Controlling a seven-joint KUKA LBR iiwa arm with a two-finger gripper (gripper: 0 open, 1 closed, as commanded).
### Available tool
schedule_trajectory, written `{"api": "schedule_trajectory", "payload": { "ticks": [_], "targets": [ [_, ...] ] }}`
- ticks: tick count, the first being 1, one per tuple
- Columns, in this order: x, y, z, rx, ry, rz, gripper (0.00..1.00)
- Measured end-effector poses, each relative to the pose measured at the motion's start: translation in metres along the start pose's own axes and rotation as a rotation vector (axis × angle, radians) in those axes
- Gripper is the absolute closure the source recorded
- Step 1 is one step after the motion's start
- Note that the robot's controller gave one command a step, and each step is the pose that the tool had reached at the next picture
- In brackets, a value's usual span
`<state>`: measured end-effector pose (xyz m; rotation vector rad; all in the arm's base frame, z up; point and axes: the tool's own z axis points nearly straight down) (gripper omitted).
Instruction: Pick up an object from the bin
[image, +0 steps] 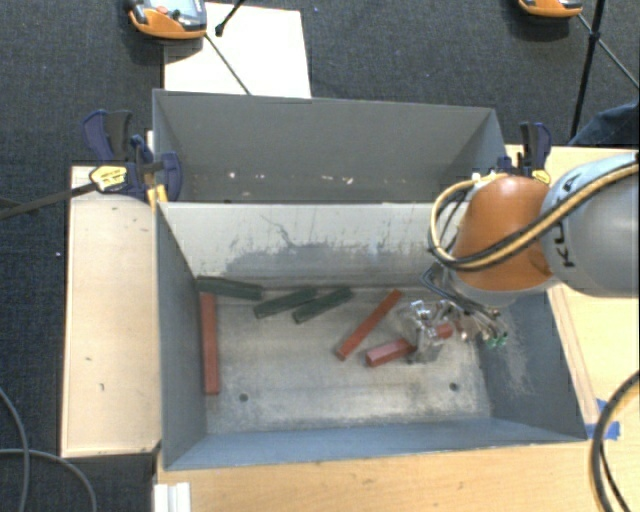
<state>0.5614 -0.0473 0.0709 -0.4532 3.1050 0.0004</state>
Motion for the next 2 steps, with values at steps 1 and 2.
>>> {"api": "schedule_trajectory", "payload": {
  "ticks": [1,2],
  "targets": [
    [0.019,0.008,-0.092,-0.002,0.006,-0.024,0.00],
    [0.023,0.009,-0.128,0.002,-0.004,-0.032,0.00]
  ]
}}
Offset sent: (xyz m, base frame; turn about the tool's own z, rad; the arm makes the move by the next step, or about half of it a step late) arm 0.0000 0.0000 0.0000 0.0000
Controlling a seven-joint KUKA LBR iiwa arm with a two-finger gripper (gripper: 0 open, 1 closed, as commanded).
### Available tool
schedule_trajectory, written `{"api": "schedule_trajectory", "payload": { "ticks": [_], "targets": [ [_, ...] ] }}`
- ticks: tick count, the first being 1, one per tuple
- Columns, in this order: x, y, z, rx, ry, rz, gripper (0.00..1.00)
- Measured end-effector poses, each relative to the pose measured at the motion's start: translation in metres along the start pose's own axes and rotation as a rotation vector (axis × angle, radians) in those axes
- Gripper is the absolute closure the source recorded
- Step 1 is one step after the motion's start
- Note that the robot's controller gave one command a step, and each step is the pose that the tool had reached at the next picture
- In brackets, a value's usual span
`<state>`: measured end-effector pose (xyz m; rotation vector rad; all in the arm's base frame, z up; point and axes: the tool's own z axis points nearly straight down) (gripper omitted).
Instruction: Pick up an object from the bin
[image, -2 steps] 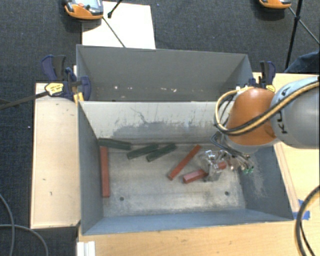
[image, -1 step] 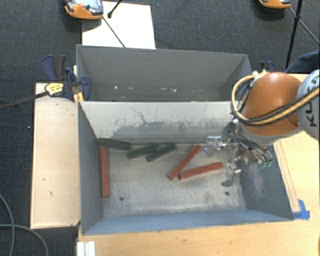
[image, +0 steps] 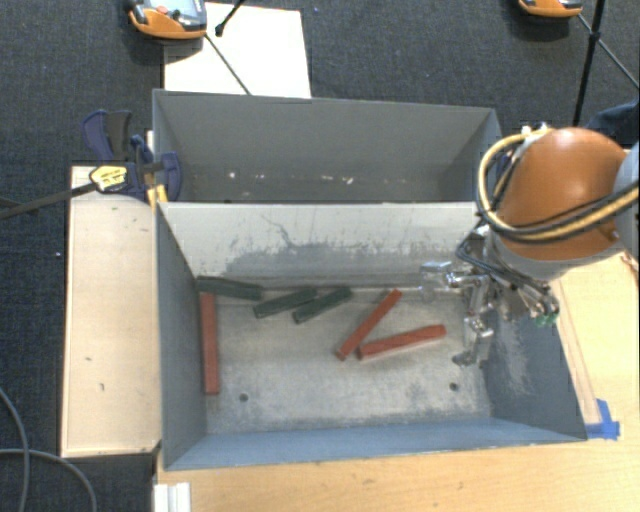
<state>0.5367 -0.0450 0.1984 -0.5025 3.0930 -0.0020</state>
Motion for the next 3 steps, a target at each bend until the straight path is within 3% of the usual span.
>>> {"api": "schedule_trajectory", "payload": {
  "ticks": [1,2,3],
  "targets": [
    [-0.015,0.002,0.041,0.000,0.001,-0.090,0.00],
    [-0.012,-0.008,0.098,-0.001,0.001,-0.047,0.00],
    [-0.004,0.003,0.126,-0.003,0.003,-0.088,1.00]
  ]
}}
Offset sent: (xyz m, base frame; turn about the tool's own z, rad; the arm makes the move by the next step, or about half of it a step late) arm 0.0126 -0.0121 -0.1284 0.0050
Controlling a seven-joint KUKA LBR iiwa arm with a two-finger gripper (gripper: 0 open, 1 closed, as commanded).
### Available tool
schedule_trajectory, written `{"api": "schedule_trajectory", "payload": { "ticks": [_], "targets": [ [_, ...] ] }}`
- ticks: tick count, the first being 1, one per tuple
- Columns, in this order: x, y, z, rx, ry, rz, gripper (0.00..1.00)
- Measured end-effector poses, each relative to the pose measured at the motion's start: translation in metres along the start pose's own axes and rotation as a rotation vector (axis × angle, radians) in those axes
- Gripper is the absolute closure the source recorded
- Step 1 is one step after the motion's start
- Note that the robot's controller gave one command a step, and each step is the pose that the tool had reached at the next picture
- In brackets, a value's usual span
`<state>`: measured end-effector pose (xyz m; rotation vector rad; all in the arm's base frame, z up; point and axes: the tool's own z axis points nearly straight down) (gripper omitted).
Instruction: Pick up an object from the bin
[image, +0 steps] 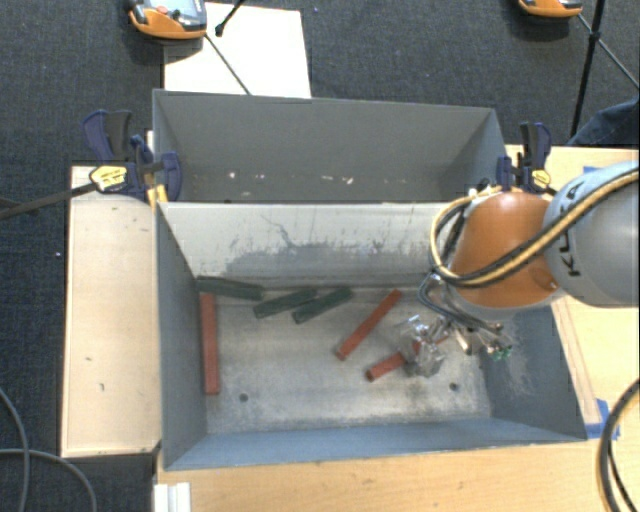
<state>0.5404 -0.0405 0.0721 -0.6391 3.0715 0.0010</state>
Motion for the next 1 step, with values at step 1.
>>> {"api": "schedule_trajectory", "payload": {
  "ticks": [1],
  "targets": [
    [0.0009,0.0000,0.0011,0.000,0.002,-0.001,0.00]
  ]
}}
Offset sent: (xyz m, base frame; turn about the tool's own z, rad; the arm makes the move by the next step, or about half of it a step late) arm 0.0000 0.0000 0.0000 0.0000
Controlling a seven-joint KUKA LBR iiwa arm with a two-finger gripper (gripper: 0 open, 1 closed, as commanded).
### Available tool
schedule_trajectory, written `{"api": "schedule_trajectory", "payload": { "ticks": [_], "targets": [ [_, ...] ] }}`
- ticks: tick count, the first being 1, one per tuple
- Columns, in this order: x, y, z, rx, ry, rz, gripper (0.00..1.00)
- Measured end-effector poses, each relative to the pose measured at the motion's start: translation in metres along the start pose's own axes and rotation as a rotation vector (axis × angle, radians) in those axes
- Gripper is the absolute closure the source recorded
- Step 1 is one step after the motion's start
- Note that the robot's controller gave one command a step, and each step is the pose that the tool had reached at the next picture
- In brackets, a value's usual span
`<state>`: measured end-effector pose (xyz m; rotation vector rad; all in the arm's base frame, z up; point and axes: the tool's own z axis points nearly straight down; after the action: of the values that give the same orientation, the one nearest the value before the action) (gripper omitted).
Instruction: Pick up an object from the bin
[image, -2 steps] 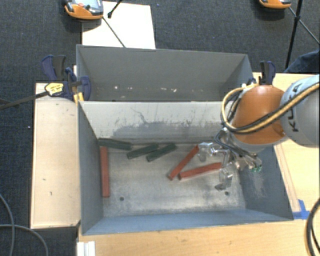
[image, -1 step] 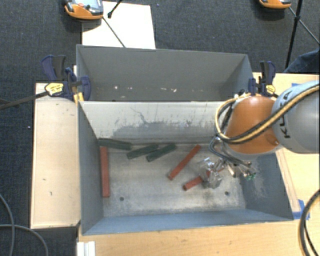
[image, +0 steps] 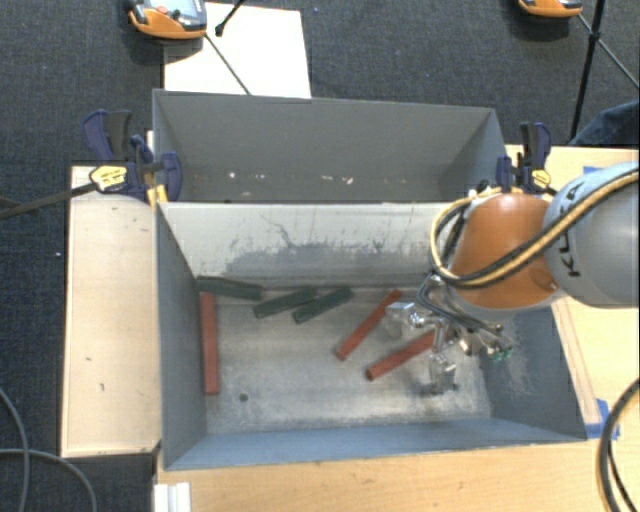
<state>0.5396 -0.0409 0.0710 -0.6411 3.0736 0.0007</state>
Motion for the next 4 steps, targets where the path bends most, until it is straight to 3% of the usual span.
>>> {"api": "schedule_trajectory", "payload": {
  "ticks": [1,2,3,4],
  "targets": [
    [0.000,0.000,0.000,0.000,0.000,-0.002,1.00],
    [0.000,0.000,0.000,0.000,0.000,-0.002,1.00],
    [-0.012,0.039,-0.198,0.001,-0.001,-0.002,1.00],
    [-0.013,0.039,-0.197,0.001,-0.001,-0.001,0.00]
  ]
}}
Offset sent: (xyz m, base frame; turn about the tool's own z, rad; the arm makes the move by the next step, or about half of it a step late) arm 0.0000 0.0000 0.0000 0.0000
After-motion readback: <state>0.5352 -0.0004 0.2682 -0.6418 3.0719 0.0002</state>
